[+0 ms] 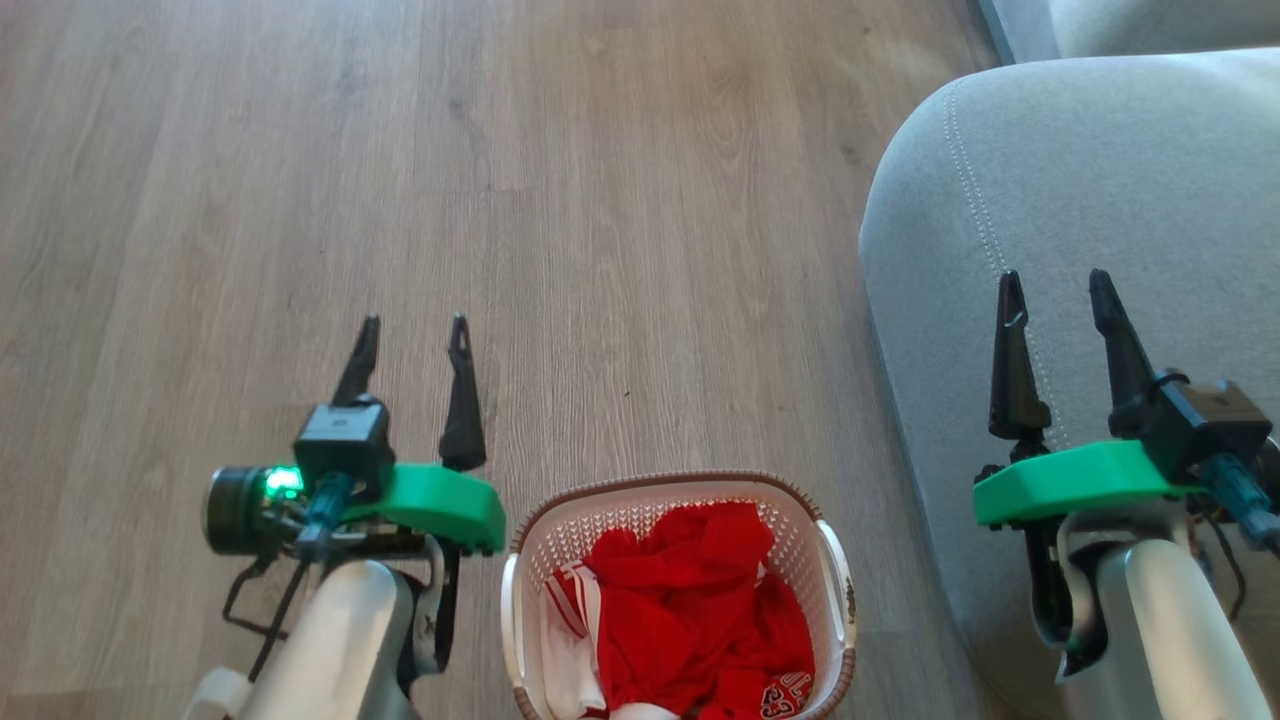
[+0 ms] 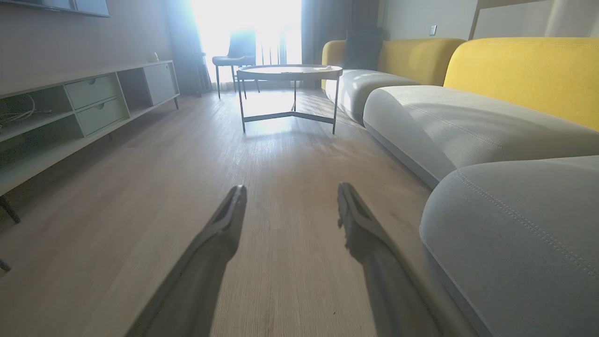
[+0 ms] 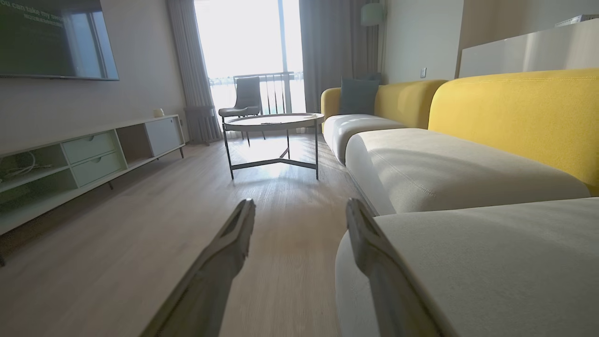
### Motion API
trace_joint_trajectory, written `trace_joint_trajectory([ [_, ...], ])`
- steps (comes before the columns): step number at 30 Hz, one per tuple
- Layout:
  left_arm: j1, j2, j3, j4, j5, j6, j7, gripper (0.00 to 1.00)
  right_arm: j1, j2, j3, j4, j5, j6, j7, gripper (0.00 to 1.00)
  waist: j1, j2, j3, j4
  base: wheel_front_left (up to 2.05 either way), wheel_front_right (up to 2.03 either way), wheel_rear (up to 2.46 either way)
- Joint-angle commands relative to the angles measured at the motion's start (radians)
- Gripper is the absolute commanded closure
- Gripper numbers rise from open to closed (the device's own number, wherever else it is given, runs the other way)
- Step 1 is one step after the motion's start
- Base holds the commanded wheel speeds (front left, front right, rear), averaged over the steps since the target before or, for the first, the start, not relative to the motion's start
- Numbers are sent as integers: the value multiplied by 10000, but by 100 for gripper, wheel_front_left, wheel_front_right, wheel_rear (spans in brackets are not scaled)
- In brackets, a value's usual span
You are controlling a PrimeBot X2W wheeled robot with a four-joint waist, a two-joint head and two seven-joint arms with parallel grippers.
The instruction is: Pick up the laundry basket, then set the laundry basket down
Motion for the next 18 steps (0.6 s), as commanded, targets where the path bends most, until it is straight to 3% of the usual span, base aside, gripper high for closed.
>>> trace_joint_trajectory([
  [1, -322, -8, 453, -512, 340, 15, -169, 0, -362, -100, 92, -348, -255, 64, -162, 0, 0, 0, -1, -23, 0, 0, 0],
  [11, 71, -296, 1094, -98, 722, -761, -423, 0, -265, -109, -84, 318, -938, 69, -417, 0, 0, 0, -26, -92, 0, 0, 0],
  [18, 231, -332, 1106, 797, -5, -1209, -423, 0, -142, -108, 29, 1324, -800, 69, -417, 0, 0, 0, -98, -75, 0, 0, 0],
])
